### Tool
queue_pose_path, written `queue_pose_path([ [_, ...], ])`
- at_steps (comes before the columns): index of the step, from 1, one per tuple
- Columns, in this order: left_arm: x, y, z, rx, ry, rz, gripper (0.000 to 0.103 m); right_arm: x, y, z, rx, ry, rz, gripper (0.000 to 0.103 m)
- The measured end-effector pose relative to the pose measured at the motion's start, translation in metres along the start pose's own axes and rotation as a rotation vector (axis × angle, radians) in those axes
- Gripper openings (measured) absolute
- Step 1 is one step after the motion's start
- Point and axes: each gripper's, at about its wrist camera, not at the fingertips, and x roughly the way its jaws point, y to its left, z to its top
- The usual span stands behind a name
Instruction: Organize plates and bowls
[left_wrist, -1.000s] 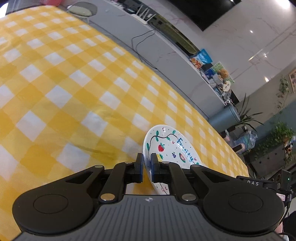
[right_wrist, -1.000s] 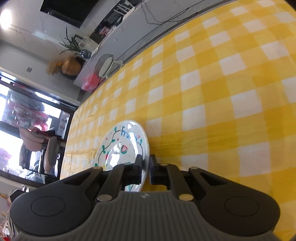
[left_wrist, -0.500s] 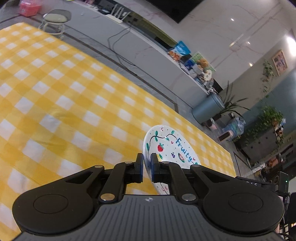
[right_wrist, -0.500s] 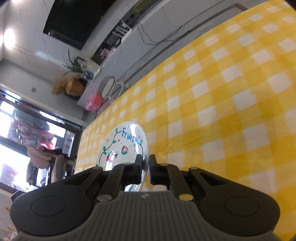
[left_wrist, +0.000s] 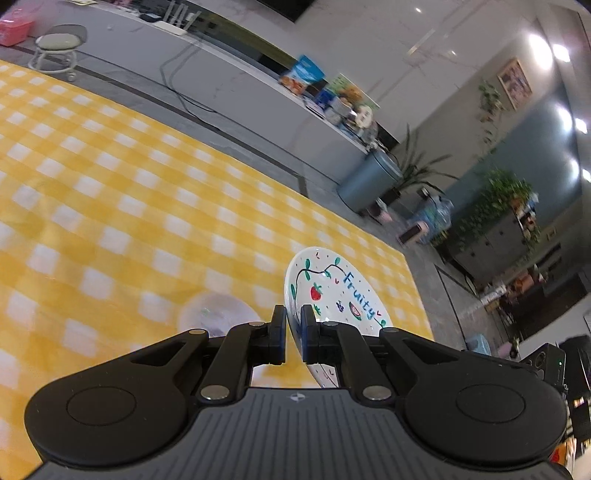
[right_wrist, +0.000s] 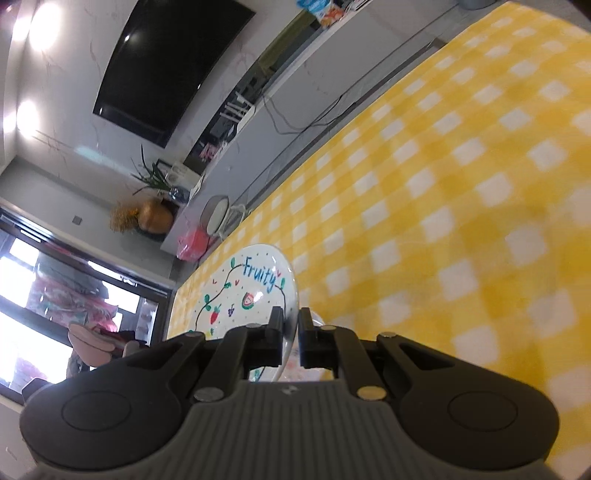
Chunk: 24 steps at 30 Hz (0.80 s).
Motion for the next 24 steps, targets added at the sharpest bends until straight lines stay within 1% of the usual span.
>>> queue_pose_path([
  [6,0.002,-0.030,-0.030,0.035,0.047,-0.016,0.007,-0.051,-0.030,-0.016,0.030,-0.027,-0.012,0.006],
  [11,0.004,-0.046,-0.058,0.048,0.079,-0.002,0.008,-0.076,-0.050,-0.029,0.050,-0.019,-0.026,0.006],
  [18,0.010,-0.054,-0.094,0.050,0.118,0.070,0.008,-0.086,-0.073,-0.048,0.077,0.010,-0.057,0.006],
  [24,0.014,-0.057,-0.116,0.052,0.137,0.116,0.009,-0.085,-0.088,-0.061,0.079,0.035,-0.086,0.006],
])
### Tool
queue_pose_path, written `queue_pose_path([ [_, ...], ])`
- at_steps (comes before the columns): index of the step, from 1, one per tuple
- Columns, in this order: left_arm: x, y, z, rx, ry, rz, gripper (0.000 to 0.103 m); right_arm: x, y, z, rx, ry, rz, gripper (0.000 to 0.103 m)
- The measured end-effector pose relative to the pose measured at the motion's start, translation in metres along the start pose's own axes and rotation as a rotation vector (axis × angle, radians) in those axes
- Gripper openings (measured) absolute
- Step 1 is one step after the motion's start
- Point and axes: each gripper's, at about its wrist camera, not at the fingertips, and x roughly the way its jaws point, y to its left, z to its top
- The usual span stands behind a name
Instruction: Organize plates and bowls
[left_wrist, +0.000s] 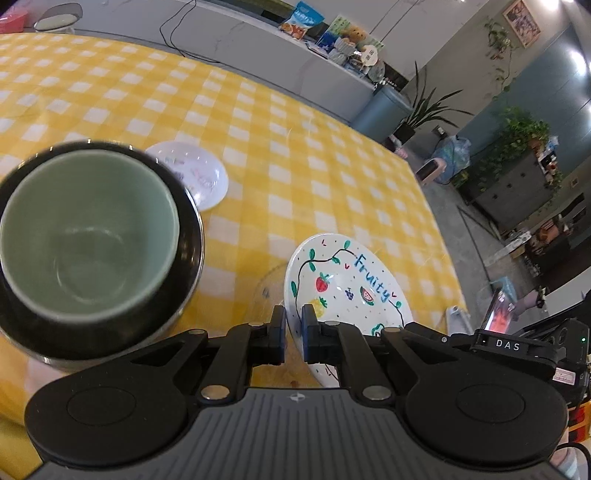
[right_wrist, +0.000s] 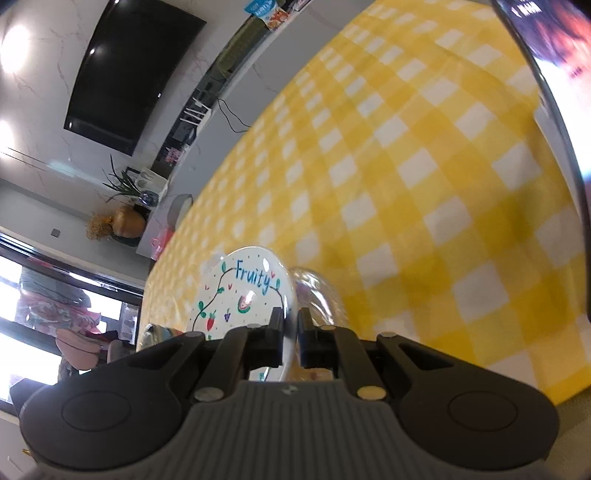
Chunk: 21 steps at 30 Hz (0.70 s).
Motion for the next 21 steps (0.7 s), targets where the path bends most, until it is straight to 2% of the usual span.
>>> queue_pose_path([
  [14,0.009,-0.006,-0.022,0.044,-0.014,0.142,0.010,0.021,0.002,-0.011,-0.085,0.009,-0.091,0.007],
  [21,0.016,-0.006,-0.028,0.048,0.001,0.177,0.010,0.028,0.011,-0.016,-0.148,-0.002,-0.164,0.007],
])
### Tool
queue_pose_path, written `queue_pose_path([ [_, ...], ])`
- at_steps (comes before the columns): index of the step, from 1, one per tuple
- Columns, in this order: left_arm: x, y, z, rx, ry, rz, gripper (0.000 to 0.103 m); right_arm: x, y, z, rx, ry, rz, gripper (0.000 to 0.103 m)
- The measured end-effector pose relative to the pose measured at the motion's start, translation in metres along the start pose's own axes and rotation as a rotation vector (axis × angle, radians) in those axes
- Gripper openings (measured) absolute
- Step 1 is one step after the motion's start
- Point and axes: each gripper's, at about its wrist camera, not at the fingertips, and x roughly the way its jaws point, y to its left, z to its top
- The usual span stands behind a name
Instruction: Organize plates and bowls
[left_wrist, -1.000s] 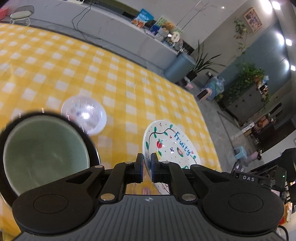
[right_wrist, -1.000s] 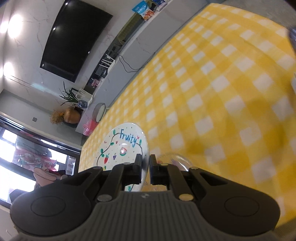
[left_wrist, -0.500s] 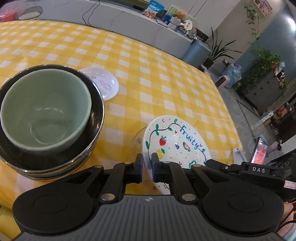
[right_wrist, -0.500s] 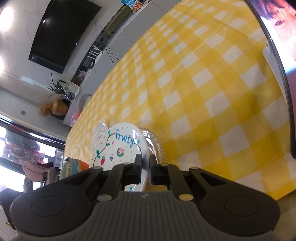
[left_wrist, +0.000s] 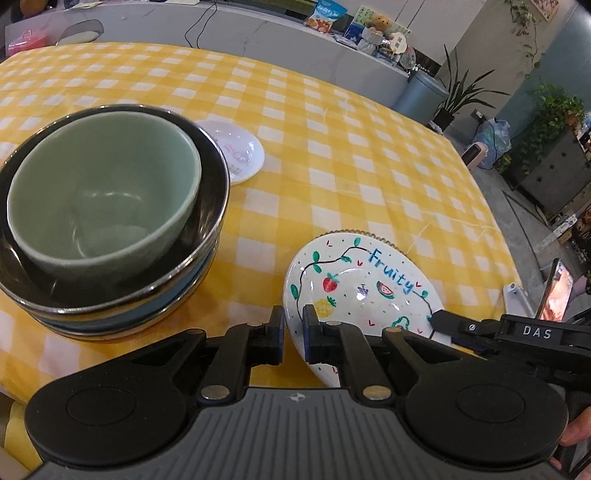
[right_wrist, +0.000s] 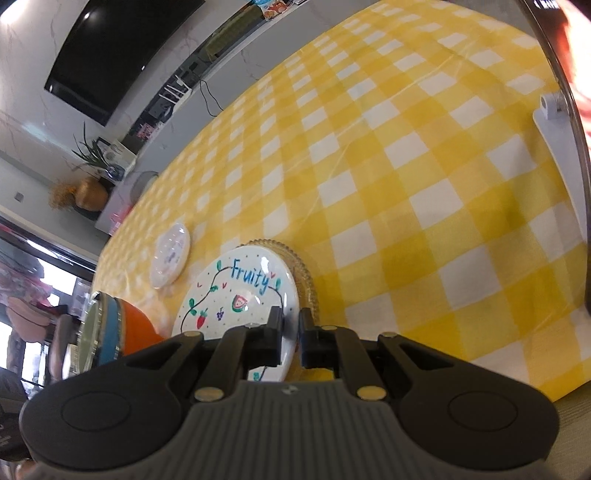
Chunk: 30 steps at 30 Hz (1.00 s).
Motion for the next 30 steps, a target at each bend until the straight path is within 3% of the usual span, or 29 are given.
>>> queue_pose_path([
  [18,-0.003,-0.011,-0.004,0.074,-0.017,0.059,0.009,0.004,0.032,-0.010,-0.215,-0.029,-0.140,0.011],
  [30,-0.001,-0.020,-0.005,0.161,-0.042,0.103,0.009,0.004,0.040,-0.016,-0.266,-0.046,-0.184,0.011],
])
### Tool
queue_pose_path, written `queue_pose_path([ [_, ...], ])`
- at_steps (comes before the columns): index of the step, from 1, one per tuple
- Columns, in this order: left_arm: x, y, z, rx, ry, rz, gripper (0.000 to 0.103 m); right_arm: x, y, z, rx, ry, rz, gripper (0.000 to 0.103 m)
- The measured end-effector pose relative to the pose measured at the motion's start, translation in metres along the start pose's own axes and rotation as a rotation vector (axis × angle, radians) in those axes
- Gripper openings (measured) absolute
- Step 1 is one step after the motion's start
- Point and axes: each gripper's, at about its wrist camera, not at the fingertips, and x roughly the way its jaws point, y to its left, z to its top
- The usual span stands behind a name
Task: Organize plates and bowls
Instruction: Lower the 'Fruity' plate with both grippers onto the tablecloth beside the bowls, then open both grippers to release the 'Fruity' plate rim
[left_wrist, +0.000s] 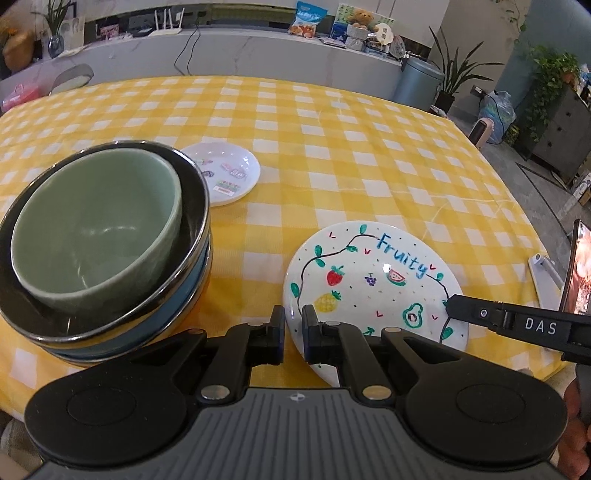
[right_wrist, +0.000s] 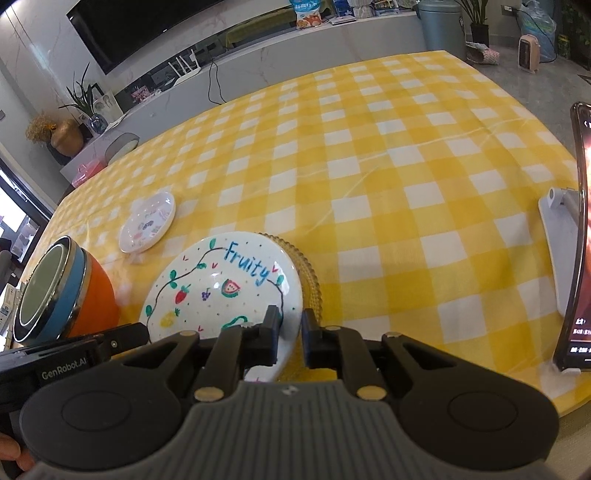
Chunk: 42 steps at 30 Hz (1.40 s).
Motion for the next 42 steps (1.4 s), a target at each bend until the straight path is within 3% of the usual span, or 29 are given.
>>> queue_pose_path([
  [11,0.003,-0.009,-0.002,0.048,-0.010,0.010,0.009,-0.004,0.023,-0.004,-0.187,-0.018,-0.119,0.009],
  [20,0.007,-0.015,-0.002,0.094,-0.021,0.013,0.012,-0.003,0.019,-0.002,-0.183,-0.026,-0.128,0.014],
  [27,0.005,-0.005,0.001,0.057,-0.025,0.004,0.015,0.000,0.017,-0.003,-0.172,-0.019,-0.115,0.014],
  [30,0.000,-0.002,0.004,0.057,-0.030,-0.009,0.022,-0.001,0.016,-0.003,-0.174,-0.025,-0.116,0.014],
  [37,-0.018,-0.005,0.014,0.109,-0.035,-0.071,0.030,-0.009,0.020,-0.001,-0.165,-0.065,-0.122,0.039],
  [42,-0.033,0.001,0.030,0.136,-0.034,-0.120,0.039,-0.016,0.028,0.004,-0.163,-0.110,-0.097,0.046],
])
